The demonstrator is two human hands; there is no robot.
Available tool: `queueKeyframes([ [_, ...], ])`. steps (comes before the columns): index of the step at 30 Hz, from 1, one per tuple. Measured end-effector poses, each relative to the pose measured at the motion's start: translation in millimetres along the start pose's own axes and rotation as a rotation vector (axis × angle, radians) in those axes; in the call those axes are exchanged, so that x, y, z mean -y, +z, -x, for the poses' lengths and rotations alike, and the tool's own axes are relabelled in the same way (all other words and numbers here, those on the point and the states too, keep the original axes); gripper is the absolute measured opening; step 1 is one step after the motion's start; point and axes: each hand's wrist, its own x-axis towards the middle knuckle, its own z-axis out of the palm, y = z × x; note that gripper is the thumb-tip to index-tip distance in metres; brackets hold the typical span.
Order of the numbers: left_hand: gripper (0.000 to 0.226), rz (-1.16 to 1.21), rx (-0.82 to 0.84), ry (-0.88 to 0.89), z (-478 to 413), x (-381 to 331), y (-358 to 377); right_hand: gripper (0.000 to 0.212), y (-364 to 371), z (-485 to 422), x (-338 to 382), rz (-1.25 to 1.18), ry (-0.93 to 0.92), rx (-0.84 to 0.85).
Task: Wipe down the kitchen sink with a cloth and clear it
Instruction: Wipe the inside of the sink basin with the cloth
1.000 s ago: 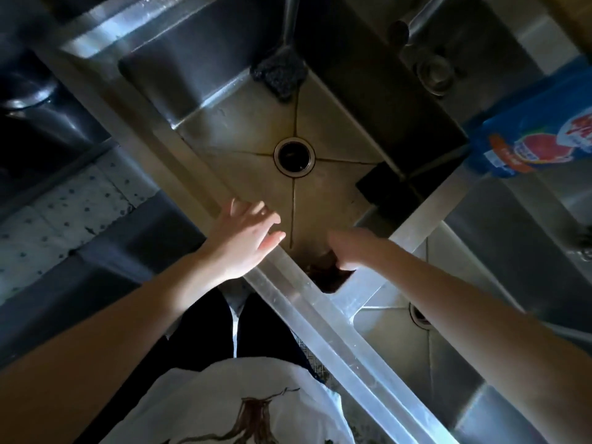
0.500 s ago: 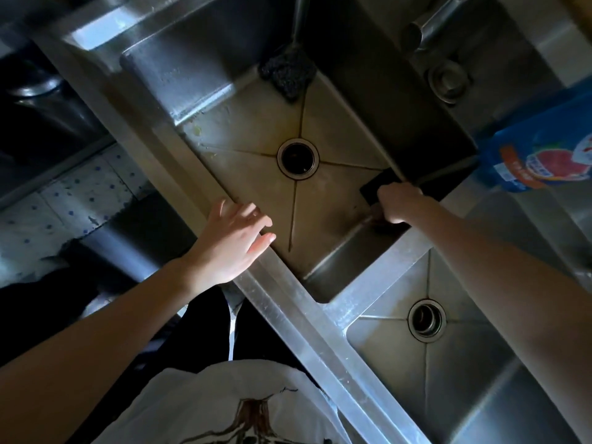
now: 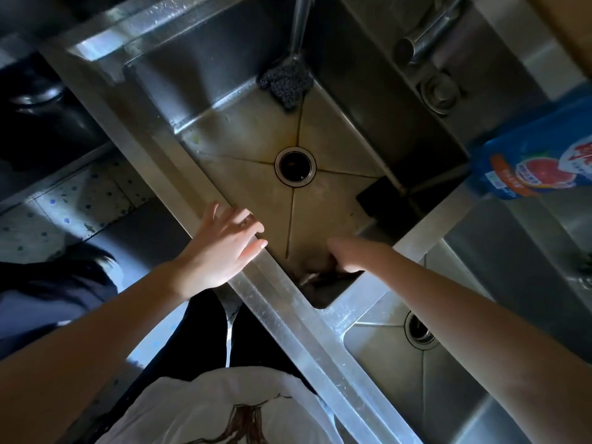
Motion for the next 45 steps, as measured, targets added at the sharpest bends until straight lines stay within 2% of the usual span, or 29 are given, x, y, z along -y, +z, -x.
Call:
queueKeyframes([
  [5, 0.044, -0.002, -0.003, -0.003, 0.5, 0.0, 1.4, 0.026, -20.4, 3.3, -52.3, 0.143, 0.219, -0.224],
  [8, 0.042, -0.020, -0.017, 0.003, 0.7, 0.0, 3.8, 0.032, -33.6, 8.4, -74.6, 0.129, 0.234, -0.282],
  [11, 0.041, -0.026, -0.034, 0.002, 0.9, 0.7, 6.2, 0.034, -43.1, 12.4, -87.3, -0.032, 0.177, -0.250],
  [14, 0.041, -0.031, -0.023, -0.007, 0.9, 0.1, 7.4, 0.040, -47.2, 11.3, -86.6, -0.173, 0.089, -0.149],
  [20, 0.040, -0.038, -0.046, -0.008, 1.3, -2.2, 8.8, 0.045, -26.0, -0.4, -48.5, -0.218, -0.061, 0.032],
  [26, 0.041, -0.045, -0.036, -0.022, 1.5, -4.5, 8.7, 0.037, -6.4, -1.6, -13.4, -0.336, -0.194, 0.127],
  [29, 0.042, -0.053, -0.016, -0.036, 1.1, -5.3, 9.1, 0.038, -13.0, -2.6, -26.2, -0.285, -0.133, 0.099],
  [33, 0.041, -0.068, 0.000, -0.043, 0.9, -5.7, 7.6, 0.032, -37.4, -4.7, -69.3, -0.147, 0.051, -0.004],
  [38, 0.026, -0.057, -0.033, -0.039, 1.9, -4.3, 8.2, 0.020, -61.8, -1.4, -104.2, -0.082, 0.247, -0.163],
  [40, 0.028, -0.040, -0.051, -0.034, 2.7, -4.3, 6.4, 0.019, -61.5, -2.1, -104.3, -0.078, 0.257, -0.166],
  [45, 0.045, 0.001, -0.055, -0.085, 6.3, 2.4, -2.4, 0.026, -47.9, -1.3, -70.3, -0.113, 0.155, -0.072],
])
